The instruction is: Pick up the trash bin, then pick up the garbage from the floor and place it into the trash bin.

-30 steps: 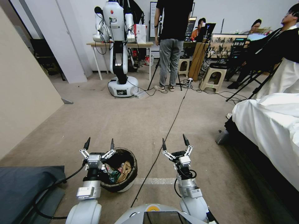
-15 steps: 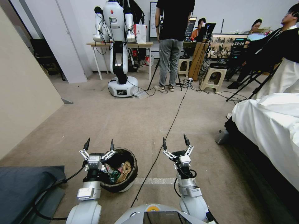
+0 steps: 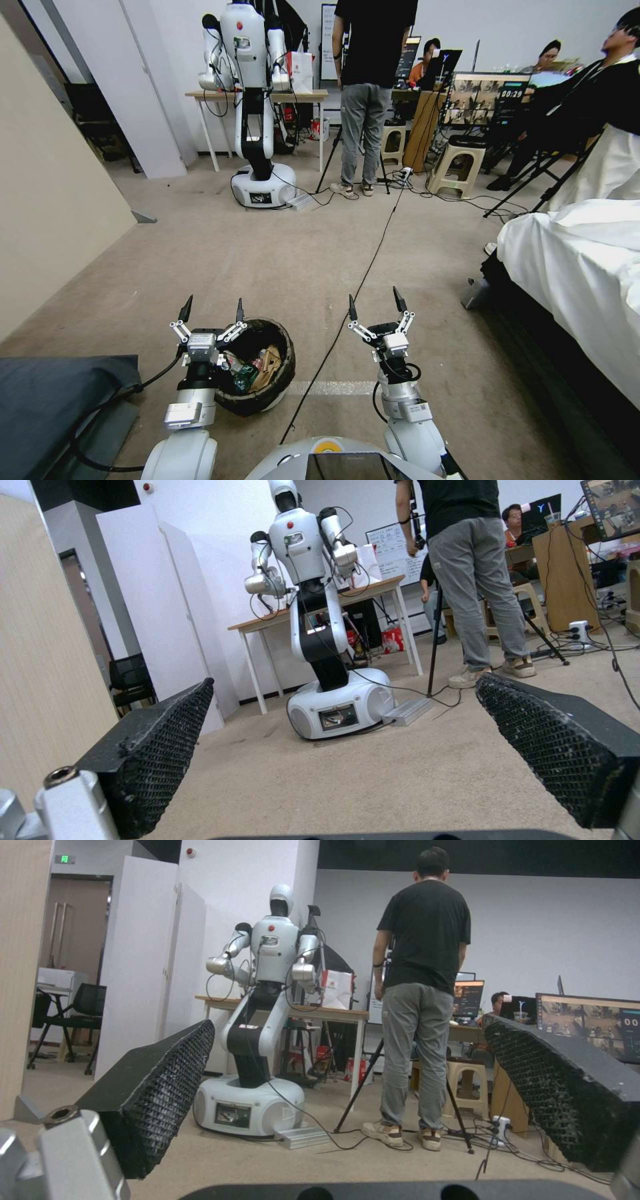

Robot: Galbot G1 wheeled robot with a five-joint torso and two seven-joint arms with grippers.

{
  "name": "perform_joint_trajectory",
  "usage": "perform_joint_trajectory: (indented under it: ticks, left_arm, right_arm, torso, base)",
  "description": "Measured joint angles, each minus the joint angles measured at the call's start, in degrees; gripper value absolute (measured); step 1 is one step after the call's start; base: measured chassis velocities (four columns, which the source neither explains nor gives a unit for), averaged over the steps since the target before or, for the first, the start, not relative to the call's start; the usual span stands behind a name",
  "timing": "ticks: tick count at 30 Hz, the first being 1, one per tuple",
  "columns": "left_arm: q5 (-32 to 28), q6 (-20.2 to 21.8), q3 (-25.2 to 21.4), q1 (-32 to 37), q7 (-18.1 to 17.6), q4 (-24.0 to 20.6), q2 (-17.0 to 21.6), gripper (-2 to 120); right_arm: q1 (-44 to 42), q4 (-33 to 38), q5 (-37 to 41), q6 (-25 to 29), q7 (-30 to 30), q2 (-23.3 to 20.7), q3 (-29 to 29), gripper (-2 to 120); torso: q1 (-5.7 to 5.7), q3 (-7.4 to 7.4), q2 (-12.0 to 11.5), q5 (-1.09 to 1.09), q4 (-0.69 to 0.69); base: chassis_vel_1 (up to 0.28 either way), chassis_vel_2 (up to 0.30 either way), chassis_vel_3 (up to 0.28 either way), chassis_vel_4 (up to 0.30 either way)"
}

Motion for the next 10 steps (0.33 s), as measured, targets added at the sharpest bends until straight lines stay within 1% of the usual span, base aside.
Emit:
perform_joint_trajectory:
  ticks: [10]
  left_arm:
    - [0.0,0.0,0.0,0.0,0.0,0.0,0.0,100]
  right_arm:
    - [0.0,0.0,0.0,0.0,0.0,0.0,0.0,100]
  torso:
    - [0.0,0.0,0.0,0.0,0.0]
  base:
    - [0.0,0.0,0.0,0.0]
